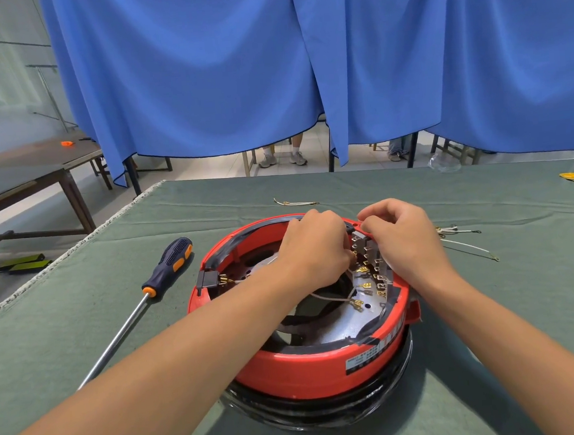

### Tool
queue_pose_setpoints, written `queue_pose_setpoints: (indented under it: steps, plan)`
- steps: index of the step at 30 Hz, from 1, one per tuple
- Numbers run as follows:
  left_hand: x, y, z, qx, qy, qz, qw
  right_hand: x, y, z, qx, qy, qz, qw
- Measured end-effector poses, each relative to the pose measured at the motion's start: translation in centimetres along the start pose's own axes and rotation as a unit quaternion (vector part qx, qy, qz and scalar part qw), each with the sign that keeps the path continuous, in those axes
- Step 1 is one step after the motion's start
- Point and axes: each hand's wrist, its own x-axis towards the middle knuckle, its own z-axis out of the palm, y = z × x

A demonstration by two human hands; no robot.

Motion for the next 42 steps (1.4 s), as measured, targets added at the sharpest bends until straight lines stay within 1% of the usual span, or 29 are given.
queue_pose_setpoints:
  steps: [5,8,11,18,22,26,31,35,39,42]
  plan:
    - [-0.15,0.21,0.01,-0.006,0.004,0.009,1.0,-0.01,-0.03,-0.04,-0.022,0.008,0.0,1.0]
    - [-0.03,0.05,0.1,-0.016,-0.003,-0.002,1.0,-0.14,-0.1,-0.15,-0.051,0.014,-0.01,0.999]
    - [0.0,0.06,0.1,-0.009,0.007,-0.002,1.0,-0.3,-0.24,-0.18,-0.073,0.016,-0.012,0.997]
    - [-0.05,0.14,0.06,0.006,0.018,0.006,1.0,-0.37,-0.37,-0.39,-0.092,0.018,-0.013,0.996]
    - [-0.12,0.54,-0.04,0.009,0.008,0.002,1.0,-0.33,-0.29,-0.4,-0.094,0.019,-0.01,0.995]
    - [0.23,0.18,0.1,-0.027,0.003,-0.018,0.999,-0.34,-0.41,-0.34,-0.094,0.013,-0.009,0.995]
    - [0.25,0.32,0.39,-0.032,0.014,-0.015,0.999,-0.4,-0.48,-0.44,-0.094,0.01,-0.005,0.996]
    - [0.5,0.24,0.57,-0.052,0.007,-0.029,0.998,-0.47,-0.49,-0.5,-0.082,0.006,0.003,0.997]
    - [0.49,0.3,0.45,-0.099,-0.002,-0.049,0.994,-0.5,-0.5,-0.54,-0.078,0.001,0.003,0.997]
    - [0.46,0.19,0.37,-0.097,-0.01,-0.046,0.994,-0.6,-0.57,-0.55,-0.09,0.0,-0.01,0.996]
